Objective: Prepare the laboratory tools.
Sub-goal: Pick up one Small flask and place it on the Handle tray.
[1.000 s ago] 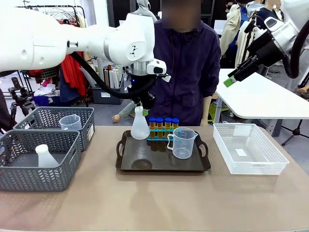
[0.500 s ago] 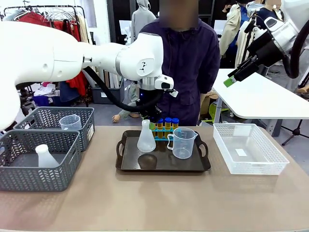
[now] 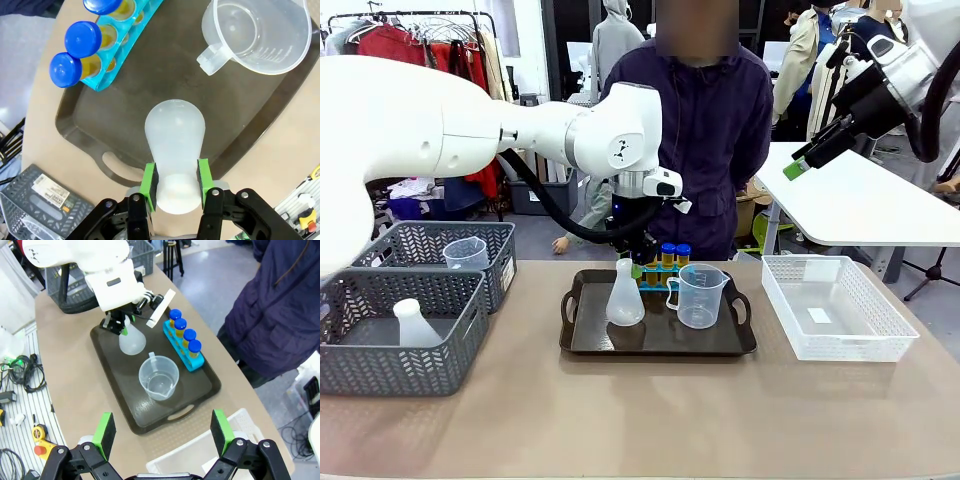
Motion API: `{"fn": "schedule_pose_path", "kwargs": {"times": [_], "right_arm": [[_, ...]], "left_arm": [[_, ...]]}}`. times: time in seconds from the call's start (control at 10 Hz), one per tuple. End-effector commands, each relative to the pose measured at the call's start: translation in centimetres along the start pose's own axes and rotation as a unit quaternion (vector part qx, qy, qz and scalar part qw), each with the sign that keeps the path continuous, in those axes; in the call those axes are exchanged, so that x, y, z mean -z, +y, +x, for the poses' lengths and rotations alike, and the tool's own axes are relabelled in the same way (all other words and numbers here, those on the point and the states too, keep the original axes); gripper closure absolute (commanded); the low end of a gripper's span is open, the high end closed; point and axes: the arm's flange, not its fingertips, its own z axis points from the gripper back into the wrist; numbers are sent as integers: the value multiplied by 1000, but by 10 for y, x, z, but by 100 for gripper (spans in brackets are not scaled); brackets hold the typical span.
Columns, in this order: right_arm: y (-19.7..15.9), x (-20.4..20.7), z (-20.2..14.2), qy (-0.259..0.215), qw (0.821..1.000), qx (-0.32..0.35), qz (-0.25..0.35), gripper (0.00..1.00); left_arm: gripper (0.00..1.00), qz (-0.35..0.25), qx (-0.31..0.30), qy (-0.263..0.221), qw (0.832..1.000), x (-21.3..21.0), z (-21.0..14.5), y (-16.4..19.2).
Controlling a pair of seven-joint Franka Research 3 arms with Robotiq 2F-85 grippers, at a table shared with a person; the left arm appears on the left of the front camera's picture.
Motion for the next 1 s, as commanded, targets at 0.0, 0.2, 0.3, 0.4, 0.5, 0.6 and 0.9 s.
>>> {"fn": "schedule_pose_path", "kwargs": {"times": [0.0,0.2,0.3,0.4,0.5,0.6,0.9], "right_arm": [[0,-1,0,-1,1000,-4,2,0],[0,-1,0,-1,1000,-4,2,0],[0,-1,0,-1,1000,-4,2,0],[0,-1,0,-1,1000,-4,2,0],[0,-1,0,-1,1000,-4,2,0],[0,-1,0,-1,1000,-4,2,0],[0,-1,0,-1,1000,-4,2,0]], "left_arm": [[100,-5,8,10,1000,-3,3,2],[100,-5,6,13,1000,0,4,3],[100,-6,6,15,1000,0,4,3],[91,-6,6,15,1000,-1,4,3],[72,-6,5,14,1000,-1,4,3],[53,-7,5,14,1000,-1,3,3],[0,-8,4,12,1000,-2,1,4]]}}
